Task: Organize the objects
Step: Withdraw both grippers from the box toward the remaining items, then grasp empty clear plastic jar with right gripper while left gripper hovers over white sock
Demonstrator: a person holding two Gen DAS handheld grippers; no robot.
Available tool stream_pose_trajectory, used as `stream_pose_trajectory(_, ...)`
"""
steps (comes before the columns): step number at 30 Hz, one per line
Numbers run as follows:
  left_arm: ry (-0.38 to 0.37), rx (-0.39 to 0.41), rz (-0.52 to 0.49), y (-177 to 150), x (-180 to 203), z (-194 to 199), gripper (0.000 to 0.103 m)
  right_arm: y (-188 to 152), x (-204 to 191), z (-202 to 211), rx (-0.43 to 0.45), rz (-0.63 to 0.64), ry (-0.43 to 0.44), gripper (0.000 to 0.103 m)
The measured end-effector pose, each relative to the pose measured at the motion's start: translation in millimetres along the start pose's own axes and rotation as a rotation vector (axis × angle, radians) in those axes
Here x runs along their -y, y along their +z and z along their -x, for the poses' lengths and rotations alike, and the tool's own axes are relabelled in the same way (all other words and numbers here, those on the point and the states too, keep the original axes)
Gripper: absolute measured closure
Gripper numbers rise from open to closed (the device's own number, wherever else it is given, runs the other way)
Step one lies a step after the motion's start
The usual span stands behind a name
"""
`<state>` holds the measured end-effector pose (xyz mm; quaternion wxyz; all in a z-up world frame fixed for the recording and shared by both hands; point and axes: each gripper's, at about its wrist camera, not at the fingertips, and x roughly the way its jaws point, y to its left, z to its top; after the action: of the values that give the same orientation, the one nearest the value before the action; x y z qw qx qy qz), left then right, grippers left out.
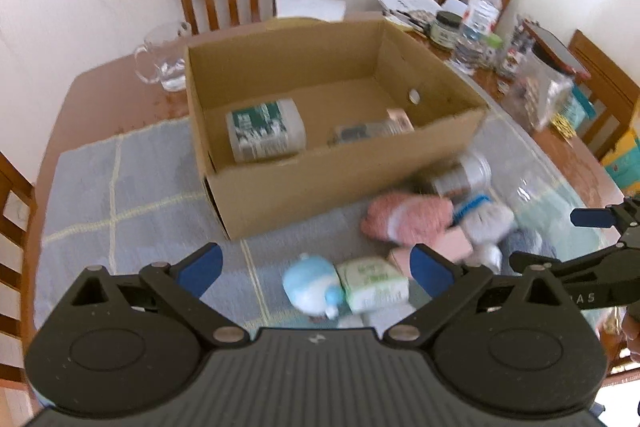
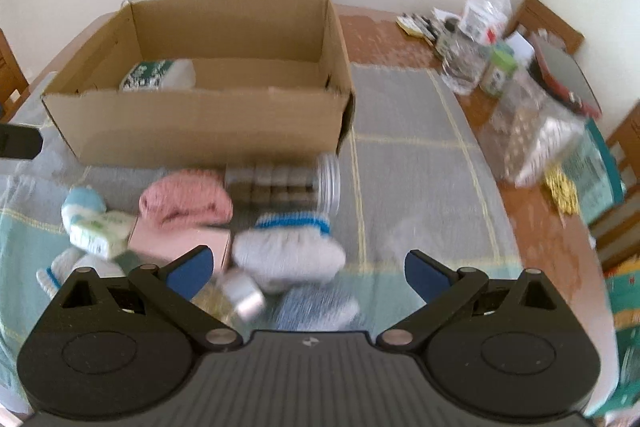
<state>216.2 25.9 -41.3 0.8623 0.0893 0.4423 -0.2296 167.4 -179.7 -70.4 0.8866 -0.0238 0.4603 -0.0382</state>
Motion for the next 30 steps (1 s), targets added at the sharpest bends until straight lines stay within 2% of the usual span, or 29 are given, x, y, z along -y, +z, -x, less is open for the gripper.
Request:
stream_pose_trajectory(5, -0.021, -0.027, -0.034, -24.0, 5.0, -1.2, 0.003, -28.8, -0.9, 5.9, -0.033, -0.077, -0.037, 0.000)
stream_pose_trajectory(10, -0.045, -0.044, 0.004, -38.6, 5.0, -4.8, 0.003, -53.7, 1.5, 12.8, -0.072, -0.118, -0.062, 0.000)
stream_pose_trajectory(13, -0.027, -0.046, 0.014, -45.1, 7.3, -7.8, 0.003, -62.8, 7.2, 11.6, -0.089, -0.131, -0.083, 0.000)
stream_pose_trajectory(18, 0.005, -0.060, 0.037, -50.3, 14.2, -17.2, 0.003, -66.0, 28.3, 9.0, -0.083, -0.183, -0.099, 0.000)
stream_pose_trajectory(25, 0.078, -0.088, 0.094, -50.7, 28.1, -32.3, 0.003, -61.5, 67.2, -4.5, -0.088, -0.183, -0.106, 0.000)
stream_pose_trajectory(30, 0.086, -0.106, 0.155, -50.3, 33.4, -42.9, 0.003, -55.3, 98.9, -19.4, -0.103, -0.200, -0.107, 0.000)
